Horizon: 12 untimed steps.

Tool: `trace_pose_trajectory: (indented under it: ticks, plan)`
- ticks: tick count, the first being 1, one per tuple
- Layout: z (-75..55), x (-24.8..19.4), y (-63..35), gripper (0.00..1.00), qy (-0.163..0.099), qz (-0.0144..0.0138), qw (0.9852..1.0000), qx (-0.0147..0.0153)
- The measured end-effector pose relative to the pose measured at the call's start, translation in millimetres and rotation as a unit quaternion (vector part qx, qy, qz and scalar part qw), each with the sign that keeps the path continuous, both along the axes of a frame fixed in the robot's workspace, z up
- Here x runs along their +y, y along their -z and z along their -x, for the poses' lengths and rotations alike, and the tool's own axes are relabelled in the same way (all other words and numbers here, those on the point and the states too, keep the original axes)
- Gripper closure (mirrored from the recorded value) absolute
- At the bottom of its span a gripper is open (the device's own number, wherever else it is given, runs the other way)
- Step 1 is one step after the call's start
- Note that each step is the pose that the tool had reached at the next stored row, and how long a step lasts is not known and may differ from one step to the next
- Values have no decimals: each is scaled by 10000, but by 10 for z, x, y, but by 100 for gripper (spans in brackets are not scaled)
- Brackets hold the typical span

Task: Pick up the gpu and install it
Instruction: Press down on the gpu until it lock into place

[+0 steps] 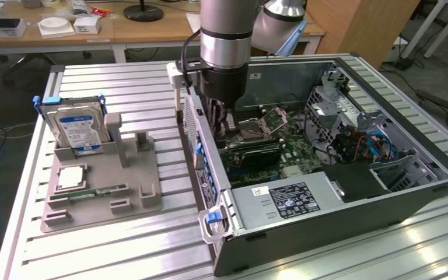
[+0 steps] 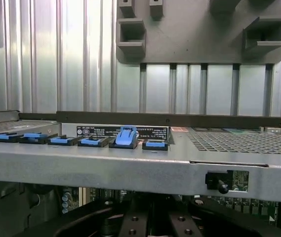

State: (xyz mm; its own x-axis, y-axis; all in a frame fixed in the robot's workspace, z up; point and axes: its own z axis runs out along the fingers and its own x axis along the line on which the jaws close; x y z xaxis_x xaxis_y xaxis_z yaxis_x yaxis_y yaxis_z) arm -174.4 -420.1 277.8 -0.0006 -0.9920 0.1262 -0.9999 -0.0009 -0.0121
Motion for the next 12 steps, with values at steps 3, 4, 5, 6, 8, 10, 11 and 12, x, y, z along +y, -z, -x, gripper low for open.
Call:
trace_pose_trajectory:
  ticks: [3, 4, 5, 6, 8, 10, 11, 12]
  plan:
    - [-16, -1, -9, 90, 0, 20, 10000, 1]
    - [-18, 0, -16, 90, 0, 29, 10000, 1]
    - [-20, 2, -31, 90, 0, 39, 10000, 1]
    - [-20, 5, -57, 90, 0, 45, 10000, 1]
    - [-21, 8, -120, 90, -1, 49, 10000, 1]
    - [-22, 10, -181, 90, 0, 52, 10000, 2]
    - [-22, 11, -212, 90, 0, 53, 10000, 2]
    - [-22, 12, -240, 90, 0, 56, 10000, 2]
